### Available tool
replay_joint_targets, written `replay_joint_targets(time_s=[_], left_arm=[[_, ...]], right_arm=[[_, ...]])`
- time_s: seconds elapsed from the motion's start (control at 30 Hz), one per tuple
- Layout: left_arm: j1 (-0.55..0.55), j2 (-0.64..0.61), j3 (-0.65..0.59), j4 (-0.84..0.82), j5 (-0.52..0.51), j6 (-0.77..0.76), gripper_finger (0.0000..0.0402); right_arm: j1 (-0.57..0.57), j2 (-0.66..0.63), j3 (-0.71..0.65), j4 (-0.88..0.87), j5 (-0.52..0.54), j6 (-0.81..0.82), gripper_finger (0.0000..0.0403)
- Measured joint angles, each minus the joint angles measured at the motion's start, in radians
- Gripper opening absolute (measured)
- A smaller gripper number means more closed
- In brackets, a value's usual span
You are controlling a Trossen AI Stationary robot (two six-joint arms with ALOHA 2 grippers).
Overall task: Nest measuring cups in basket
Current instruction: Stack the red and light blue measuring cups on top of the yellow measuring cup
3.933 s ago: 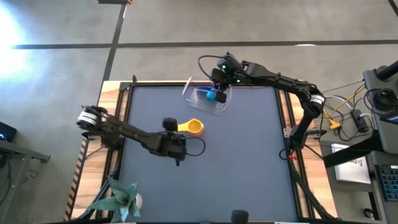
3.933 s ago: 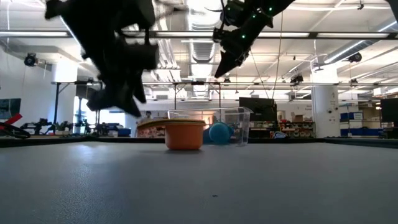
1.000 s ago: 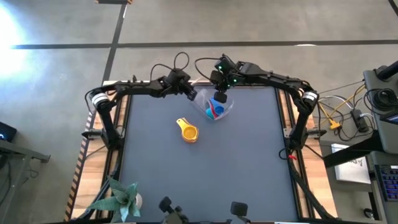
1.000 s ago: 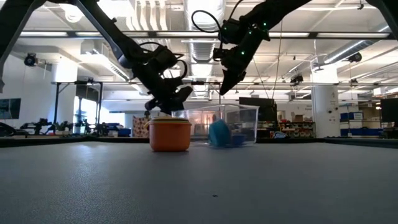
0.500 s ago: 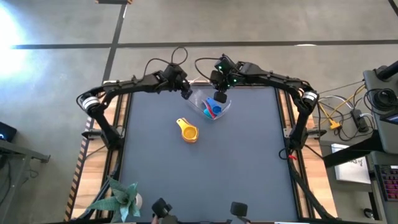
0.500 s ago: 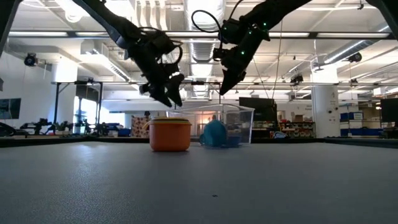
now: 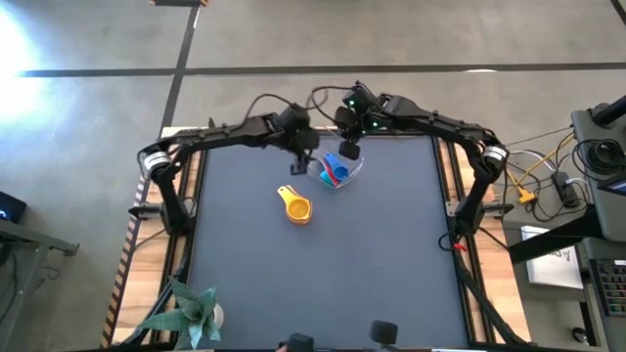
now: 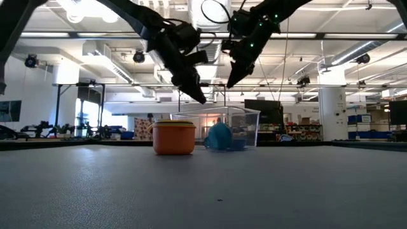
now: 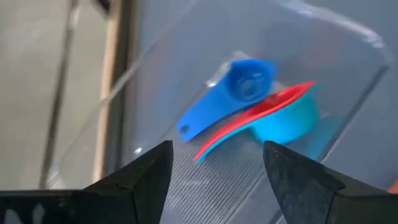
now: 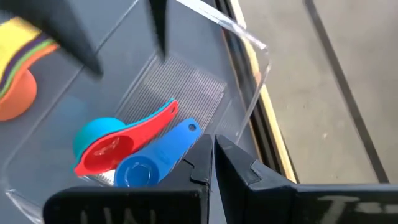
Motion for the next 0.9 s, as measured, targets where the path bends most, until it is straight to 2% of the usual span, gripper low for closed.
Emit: replay_joint_targets(time_s=[0.2,0.4,0.67,0.77,0.9], left_arm=[[-0.009,0.136,0.122,-0.086,0.073,0.08,0.0216],[-0.011,0.282,0.277,-0.228,0.077,0.144,0.0205],[-0.01,0.459,0.527,-0.482,0.098,0.169,0.02],[-0.01,0.518,0.614,-0.538,0.081,0.178,0.02],[-0.01,0.584,0.697,-0.607,0.009,0.177,0.0199]], right_arm=[[0.0,-0.072,0.0,-0.016,-0.001,0.018,0.0009],[0.0,-0.138,-0.019,-0.021,-0.001,0.031,0.0009],[0.0,-0.206,-0.119,0.018,0.0,0.035,0.0009],[0.0,-0.226,-0.161,0.042,0.0,0.034,0.0009],[0.0,-0.248,-0.205,0.067,0.0,0.028,0.0009]])
